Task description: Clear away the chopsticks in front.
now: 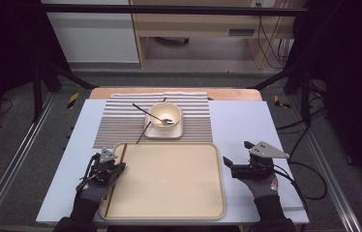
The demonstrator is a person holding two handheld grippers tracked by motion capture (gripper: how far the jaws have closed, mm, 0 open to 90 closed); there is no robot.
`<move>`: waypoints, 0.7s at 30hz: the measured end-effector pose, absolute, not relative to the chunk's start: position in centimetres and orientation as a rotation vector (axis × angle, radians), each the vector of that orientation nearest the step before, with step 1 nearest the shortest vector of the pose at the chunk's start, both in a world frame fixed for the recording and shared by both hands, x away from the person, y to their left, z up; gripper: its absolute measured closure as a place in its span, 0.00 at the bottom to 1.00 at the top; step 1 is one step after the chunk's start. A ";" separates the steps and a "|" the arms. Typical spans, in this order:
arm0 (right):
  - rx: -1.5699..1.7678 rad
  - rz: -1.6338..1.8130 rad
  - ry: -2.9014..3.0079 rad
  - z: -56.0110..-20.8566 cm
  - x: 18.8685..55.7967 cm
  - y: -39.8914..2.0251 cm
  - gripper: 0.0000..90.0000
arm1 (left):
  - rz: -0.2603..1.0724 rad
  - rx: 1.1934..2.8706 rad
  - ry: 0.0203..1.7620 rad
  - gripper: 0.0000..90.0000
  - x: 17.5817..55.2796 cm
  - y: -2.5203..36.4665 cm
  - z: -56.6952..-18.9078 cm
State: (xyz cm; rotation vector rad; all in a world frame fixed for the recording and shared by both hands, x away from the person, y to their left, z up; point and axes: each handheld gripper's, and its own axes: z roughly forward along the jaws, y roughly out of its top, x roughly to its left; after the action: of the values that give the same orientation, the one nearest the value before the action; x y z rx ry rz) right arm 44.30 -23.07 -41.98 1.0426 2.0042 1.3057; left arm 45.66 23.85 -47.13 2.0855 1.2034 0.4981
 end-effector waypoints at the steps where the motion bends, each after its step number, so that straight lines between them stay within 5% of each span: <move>1: 1.043 1.306 2.004 -42.0 44.3 -23.1 0.06 | 0.498 2.085 1.203 0.99 45.6 23.9 -47.1; 21: 1.041 1.313 1.999 -41.9 44.2 -23.1 0.06 | 0.539 2.076 1.117 0.99 45.0 23.7 -45.7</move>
State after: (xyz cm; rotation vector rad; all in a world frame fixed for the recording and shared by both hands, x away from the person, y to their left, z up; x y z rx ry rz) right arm 44.23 -23.13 -41.87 1.0405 1.9995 1.3130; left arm 45.01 23.66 -45.74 2.0758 1.1174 0.5387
